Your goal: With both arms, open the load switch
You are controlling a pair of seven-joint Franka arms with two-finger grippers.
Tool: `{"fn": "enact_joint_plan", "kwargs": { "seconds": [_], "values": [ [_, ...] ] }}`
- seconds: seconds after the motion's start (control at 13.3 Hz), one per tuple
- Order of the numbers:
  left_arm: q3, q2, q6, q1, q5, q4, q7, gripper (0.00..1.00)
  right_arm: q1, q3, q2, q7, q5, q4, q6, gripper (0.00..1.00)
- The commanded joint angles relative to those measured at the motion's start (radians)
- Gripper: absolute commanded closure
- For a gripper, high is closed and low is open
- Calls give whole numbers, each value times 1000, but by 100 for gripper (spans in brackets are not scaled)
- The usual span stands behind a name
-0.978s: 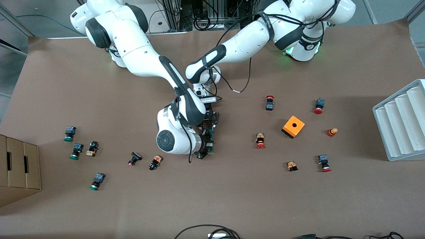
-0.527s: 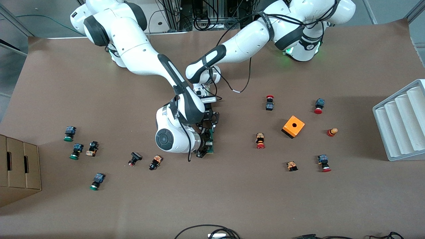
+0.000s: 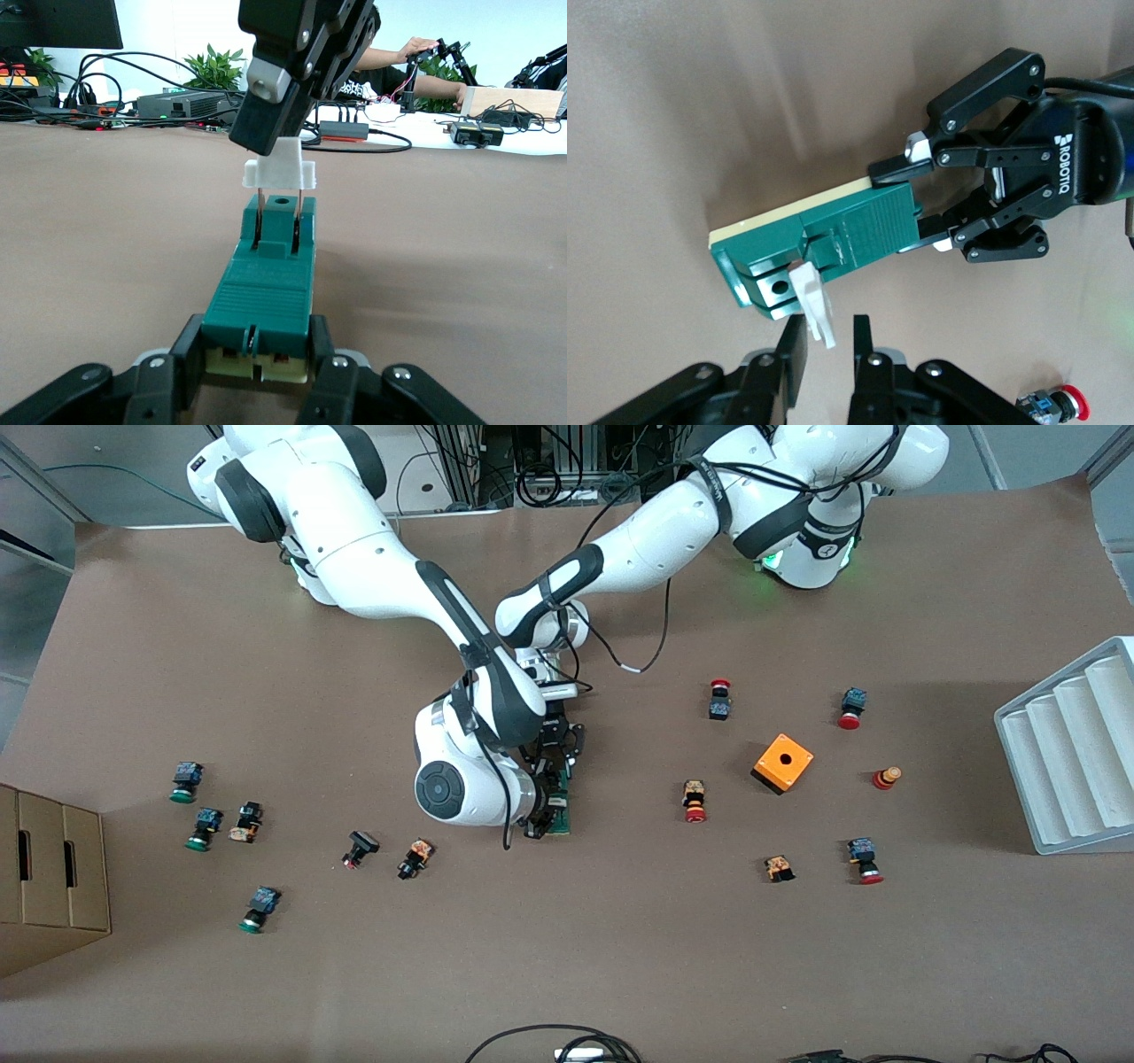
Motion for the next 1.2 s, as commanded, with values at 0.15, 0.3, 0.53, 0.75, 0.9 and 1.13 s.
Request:
{"fn": "enact_joint_plan", "kwargs": {
  "seconds": [0.15, 0.3, 0.53, 0.75, 0.9, 1.13],
  "values": [
    [-4, 16, -6, -2, -2, 19, 3, 49, -7, 29, -72, -12, -46, -100, -10, 74],
    [-4, 16, -6, -2, -2, 18, 3, 49, -10, 49, -75, -12, -67, -116, 8, 75],
    [-4, 17, -6, -2, -2, 19, 1, 49, -8, 55, -81, -18, -70, -137, 22, 75],
    [-4, 17, -6, -2, -2, 18, 2, 49, -1, 55, -82, -18, -72, -154, 38, 76],
    [-4, 17, -6, -2, -2, 16, 1, 49, 2, 60, -87, -28, -73, -180, 62, 78],
    [-4, 17, -6, 0, -2, 16, 2, 49, 1, 81, -90, -29, -107, -203, 90, 78]
  ]
}}
